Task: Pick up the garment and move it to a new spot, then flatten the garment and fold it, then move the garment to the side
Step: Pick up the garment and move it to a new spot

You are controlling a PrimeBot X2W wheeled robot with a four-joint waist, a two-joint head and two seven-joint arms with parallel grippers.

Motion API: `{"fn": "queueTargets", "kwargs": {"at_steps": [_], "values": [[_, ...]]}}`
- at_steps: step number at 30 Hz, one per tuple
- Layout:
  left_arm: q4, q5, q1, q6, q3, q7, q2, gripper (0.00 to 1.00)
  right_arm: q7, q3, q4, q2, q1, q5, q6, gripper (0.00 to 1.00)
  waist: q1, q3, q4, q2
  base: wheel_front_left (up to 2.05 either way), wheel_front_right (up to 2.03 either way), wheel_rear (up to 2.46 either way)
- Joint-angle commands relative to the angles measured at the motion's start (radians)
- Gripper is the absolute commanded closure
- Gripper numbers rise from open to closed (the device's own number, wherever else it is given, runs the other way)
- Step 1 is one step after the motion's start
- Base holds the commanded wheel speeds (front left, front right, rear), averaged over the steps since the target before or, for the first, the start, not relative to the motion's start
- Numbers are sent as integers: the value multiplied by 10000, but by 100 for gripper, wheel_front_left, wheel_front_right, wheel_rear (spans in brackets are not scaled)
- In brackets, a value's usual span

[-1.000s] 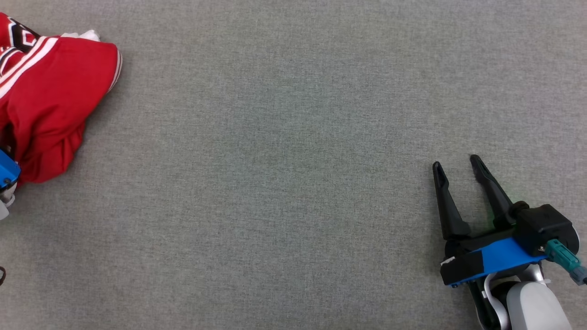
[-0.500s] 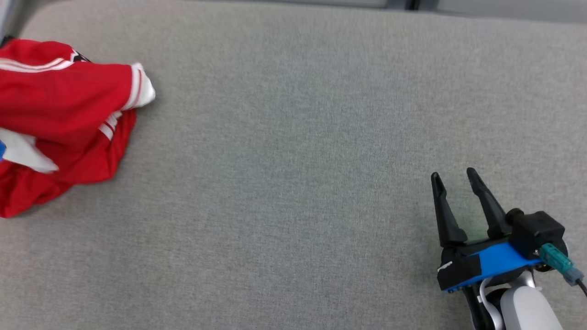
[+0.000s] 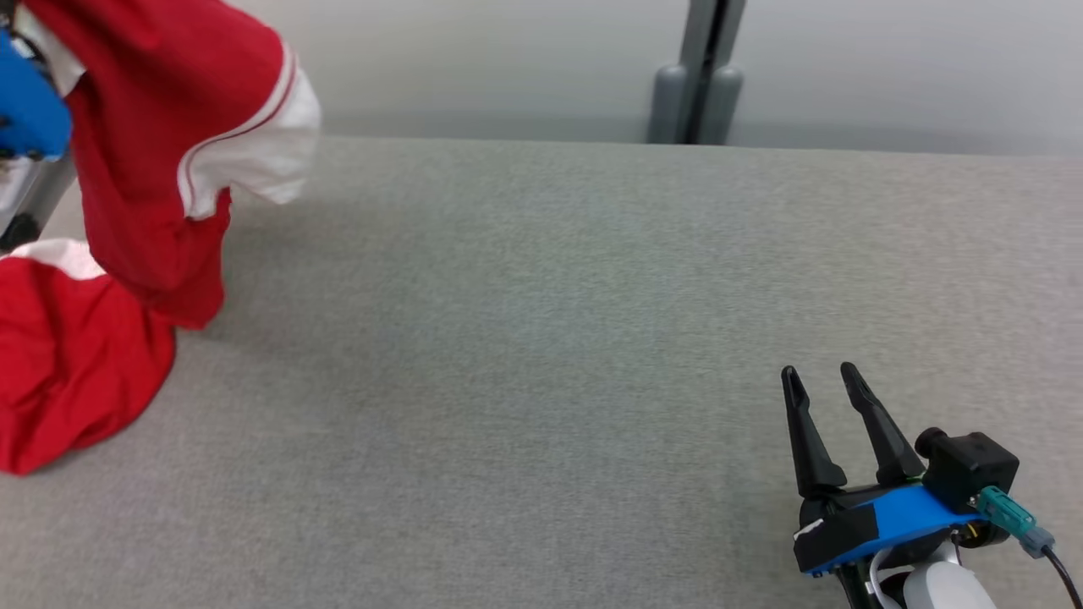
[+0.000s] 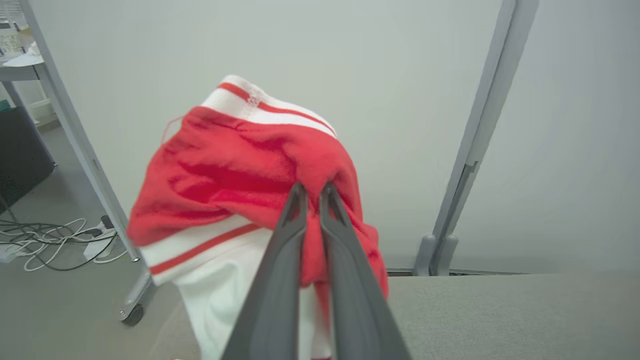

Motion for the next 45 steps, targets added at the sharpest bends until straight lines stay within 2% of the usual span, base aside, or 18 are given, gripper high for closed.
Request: {"fn": "queueTargets", "kwargs": {"at_steps": [1,11,17,22,25,30,37,39,40,45], "values": [[-121,23,-222,-75,-87,12,-113,100,-97,-6,32,-41,130,69,1,0,2,-419,-471,-1,0,0,0],[-944,-282,-756,-519,-921,-84,-1028,100,-207,-99,188,-40,286,182,1,0,2,-898,-2237,-1,0,0,0],[-1098,-537,-208,-685,-1465,-97,-1520,100,-248,-177,154,-40,345,250,1,0,2,-852,-3166,-1,0,0,0],[-846,-379,740,-777,-2138,-106,-1675,100,-276,-148,145,-40,370,361,1,0,2,-847,-3780,-1,0,0,0],[-424,-94,1446,-783,-2609,-204,-1674,100,-291,-143,159,-40,380,379,1,0,2,-878,-3988,-1,0,0,0],[759,265,2826,-633,-3342,-798,-2060,100,-307,-127,134,-38,489,407,1,0,2,-873,-4071,-1,0,0,0],[3081,1018,4137,-422,-4210,-2608,-2875,100,-224,1,79,-40,384,429,1,0,2,-757,-3835,-1,0,0,0],[3642,1027,4274,-406,-4274,-3056,-3110,38,-205,-14,67,-41,402,392,1,0,2,-758,-3729,-1,0,0,0],[3874,1023,4305,-366,-4258,-3306,-3220,0,-196,-18,63,-40,416,371,1,0,2,-761,-3667,-1,0,0,0],[4361,760,4440,-340,-3903,-4850,-3747,0,-97,-98,23,-40,534,289,1,0,2,-848,-3293,-1,0,0,0]]}}
